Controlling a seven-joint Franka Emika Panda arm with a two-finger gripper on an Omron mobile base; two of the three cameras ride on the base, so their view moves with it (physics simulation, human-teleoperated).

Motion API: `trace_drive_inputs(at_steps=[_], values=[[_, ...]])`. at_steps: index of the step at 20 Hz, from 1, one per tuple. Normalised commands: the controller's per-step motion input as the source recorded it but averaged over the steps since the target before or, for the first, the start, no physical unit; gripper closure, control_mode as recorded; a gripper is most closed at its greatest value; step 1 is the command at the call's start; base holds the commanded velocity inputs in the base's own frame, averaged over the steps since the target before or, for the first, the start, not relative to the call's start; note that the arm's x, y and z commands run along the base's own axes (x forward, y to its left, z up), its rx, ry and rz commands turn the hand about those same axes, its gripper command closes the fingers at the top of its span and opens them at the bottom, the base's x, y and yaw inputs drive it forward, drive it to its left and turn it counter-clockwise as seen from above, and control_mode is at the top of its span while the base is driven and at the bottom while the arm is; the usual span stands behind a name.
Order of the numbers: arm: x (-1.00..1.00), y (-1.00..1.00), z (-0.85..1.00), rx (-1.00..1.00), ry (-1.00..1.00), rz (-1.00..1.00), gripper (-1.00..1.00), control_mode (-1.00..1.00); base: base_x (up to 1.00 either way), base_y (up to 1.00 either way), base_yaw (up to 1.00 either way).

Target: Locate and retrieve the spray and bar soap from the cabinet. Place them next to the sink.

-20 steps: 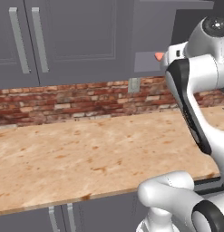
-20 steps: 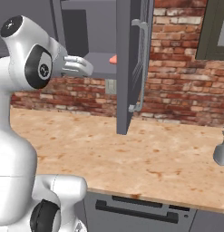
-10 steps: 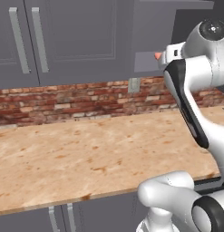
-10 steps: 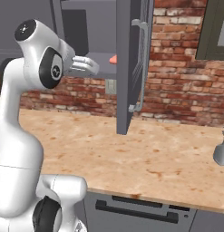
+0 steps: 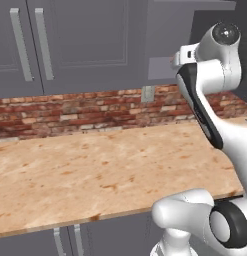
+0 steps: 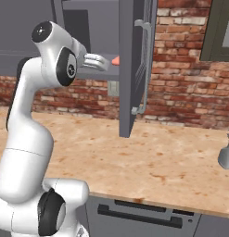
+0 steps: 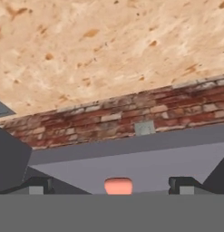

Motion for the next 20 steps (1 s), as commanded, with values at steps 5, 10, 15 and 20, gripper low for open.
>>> trace_drive_inputs(at_steps=[5, 10, 15, 20], values=[[0.55, -0.11, 0.0, -0.01, 0.0, 0.0, -1.0, -1.0, 0.0, 0.0, 0.0], [0.61, -0.13, 0.0, -0.03, 0.05, -0.02, -1.0, -1.0, 0.0, 0.0, 0.0], [0.57, -0.12, 0.0, -0.04, 0.11, -0.05, -1.0, -1.0, 0.0, 0.0, 0.0], [0.39, -0.06, -0.02, 0.0, 0.02, -0.06, -1.0, -1.0, 0.0, 0.0, 0.0]])
